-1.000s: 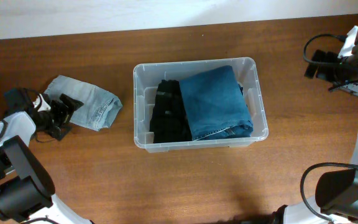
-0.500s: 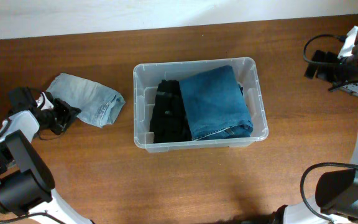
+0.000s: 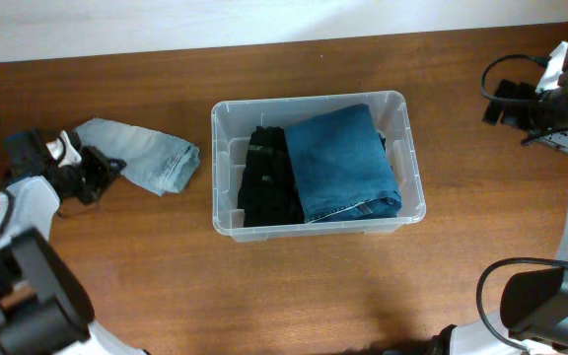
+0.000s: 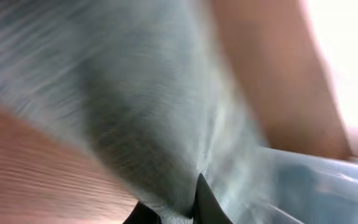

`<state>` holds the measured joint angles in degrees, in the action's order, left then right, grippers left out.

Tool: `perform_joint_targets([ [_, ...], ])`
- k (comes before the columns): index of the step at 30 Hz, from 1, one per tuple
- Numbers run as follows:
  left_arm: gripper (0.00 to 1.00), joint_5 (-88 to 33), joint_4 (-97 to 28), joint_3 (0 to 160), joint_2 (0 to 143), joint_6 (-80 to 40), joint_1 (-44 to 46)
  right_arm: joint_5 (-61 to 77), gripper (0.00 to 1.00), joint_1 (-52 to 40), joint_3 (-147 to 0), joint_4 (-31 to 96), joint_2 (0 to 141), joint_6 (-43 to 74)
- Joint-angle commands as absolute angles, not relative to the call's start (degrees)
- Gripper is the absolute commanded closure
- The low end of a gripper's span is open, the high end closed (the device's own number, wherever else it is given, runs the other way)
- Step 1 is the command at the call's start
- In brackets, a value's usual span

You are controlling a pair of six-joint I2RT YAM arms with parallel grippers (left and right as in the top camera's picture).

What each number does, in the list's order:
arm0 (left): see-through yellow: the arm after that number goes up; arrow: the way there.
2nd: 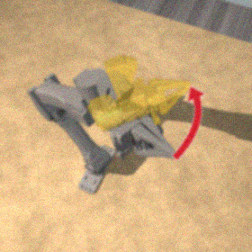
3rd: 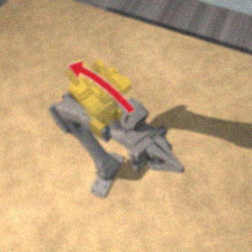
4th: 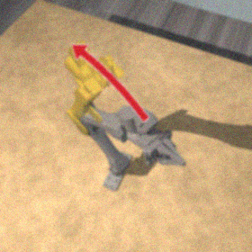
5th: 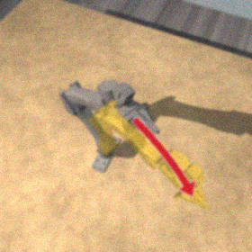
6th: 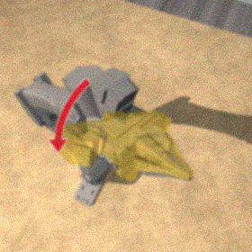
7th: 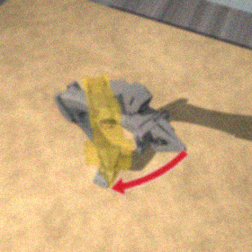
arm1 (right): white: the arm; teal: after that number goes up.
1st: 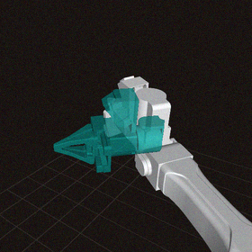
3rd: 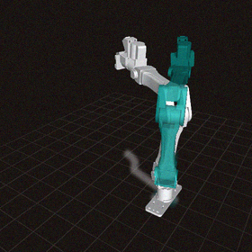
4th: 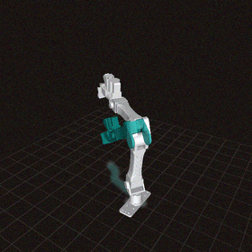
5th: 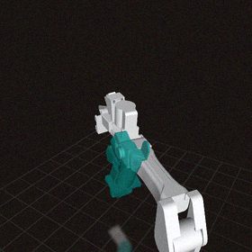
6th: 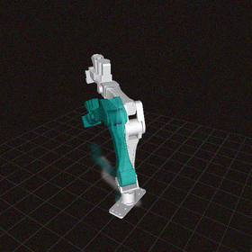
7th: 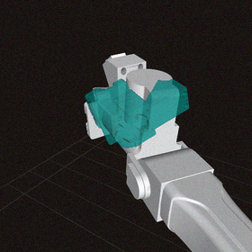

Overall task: Pack container
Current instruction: 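Grasp the folded light-blue jeans with the left gripper, then lower the light-blue jeans into the left side of the bin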

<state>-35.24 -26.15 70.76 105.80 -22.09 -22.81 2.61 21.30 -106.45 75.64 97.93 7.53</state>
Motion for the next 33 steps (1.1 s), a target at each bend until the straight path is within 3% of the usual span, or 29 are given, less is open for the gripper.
perform_joint_targets([
  [1, 1.0, -39.75, -25.45, 71.42, 93.38, -19.79, -21.15, 2.74, 0.02, 21.41, -106.13, 75.68, 96.84, 7.79],
  [15, 1.0, -42.54, -25.47, 71.42, 72.05, -18.52, -0.58, 2.74, 0.01, 21.41, -106.13, 75.7, 96.84, 7.79],
  [24, 1.0, -44.88, -30.59, 71.4, 77.21, -4.75, 13.85, 2.74, 0.02, 21.41, -106.13, 75.9, 96.84, 7.79],
  [33, 1.0, -46.74, -34.2, 71.4, 87.83, 5.48, 14.37, 2.74, 0.02, 21.41, -106.13, 76.12, 96.84, 7.68],
])
